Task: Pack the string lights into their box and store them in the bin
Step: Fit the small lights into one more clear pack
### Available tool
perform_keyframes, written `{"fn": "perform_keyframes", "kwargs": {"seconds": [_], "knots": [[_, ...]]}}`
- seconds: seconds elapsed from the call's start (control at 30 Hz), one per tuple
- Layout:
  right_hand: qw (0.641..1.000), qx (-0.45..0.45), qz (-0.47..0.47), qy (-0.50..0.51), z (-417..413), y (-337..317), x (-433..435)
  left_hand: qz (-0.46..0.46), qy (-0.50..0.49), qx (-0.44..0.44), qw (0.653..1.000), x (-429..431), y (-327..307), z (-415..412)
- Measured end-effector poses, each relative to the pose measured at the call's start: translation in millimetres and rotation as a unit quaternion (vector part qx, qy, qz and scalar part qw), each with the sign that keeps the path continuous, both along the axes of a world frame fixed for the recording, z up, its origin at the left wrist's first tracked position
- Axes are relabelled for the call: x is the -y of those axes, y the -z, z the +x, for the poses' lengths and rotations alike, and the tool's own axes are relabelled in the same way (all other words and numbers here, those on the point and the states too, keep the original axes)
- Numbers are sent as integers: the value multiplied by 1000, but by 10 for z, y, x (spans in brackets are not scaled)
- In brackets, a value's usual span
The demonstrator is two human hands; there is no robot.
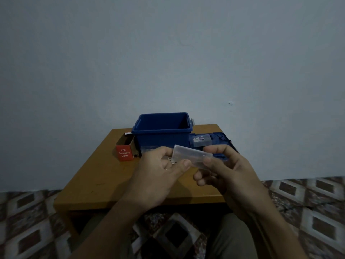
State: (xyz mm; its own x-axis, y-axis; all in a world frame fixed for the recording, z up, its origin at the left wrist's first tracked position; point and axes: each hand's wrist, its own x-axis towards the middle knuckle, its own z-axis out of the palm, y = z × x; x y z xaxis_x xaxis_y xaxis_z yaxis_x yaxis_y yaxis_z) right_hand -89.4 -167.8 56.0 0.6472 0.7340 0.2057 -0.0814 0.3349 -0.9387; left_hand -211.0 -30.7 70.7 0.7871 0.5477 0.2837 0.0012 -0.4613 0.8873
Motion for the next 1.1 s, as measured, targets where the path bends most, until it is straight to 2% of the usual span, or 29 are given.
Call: {"fn": "perform_keyframes", "kwargs": {"seconds": [0.3, 0.4, 0.5, 0.6, 0.67, 0.8, 0.93, 1.03, 1.1], "knots": [[998, 6, 5, 60, 107, 66, 17, -14, 17, -6, 1000, 17, 124, 101], [998, -19, 30, 61, 129, 68, 44, 46, 27, -56, 997, -5, 144, 100], [998, -28, 34, 46, 140, 38, 84, 58, 72, -132, 987, -20, 92, 91], [999, -10, 23, 41, 133, 39, 108, 125, 92, -200, 967, -64, 19, 83], [999, 7, 18, 50, 135, 42, 107, 154, 82, -214, 961, -129, -19, 79], [999, -18, 44, -21, 128, -6, 142, 18, 109, -191, 975, -303, -53, 93], [993, 30, 26, -112, 115, -47, 210, -89, 136, -117, 980, -389, -121, 133], [983, 88, -38, -160, 105, -36, 247, -102, 156, -115, 976, -370, -274, 171], [973, 148, -95, -149, 83, -41, 260, -82, 158, -121, 977, -321, -369, 189]]}}
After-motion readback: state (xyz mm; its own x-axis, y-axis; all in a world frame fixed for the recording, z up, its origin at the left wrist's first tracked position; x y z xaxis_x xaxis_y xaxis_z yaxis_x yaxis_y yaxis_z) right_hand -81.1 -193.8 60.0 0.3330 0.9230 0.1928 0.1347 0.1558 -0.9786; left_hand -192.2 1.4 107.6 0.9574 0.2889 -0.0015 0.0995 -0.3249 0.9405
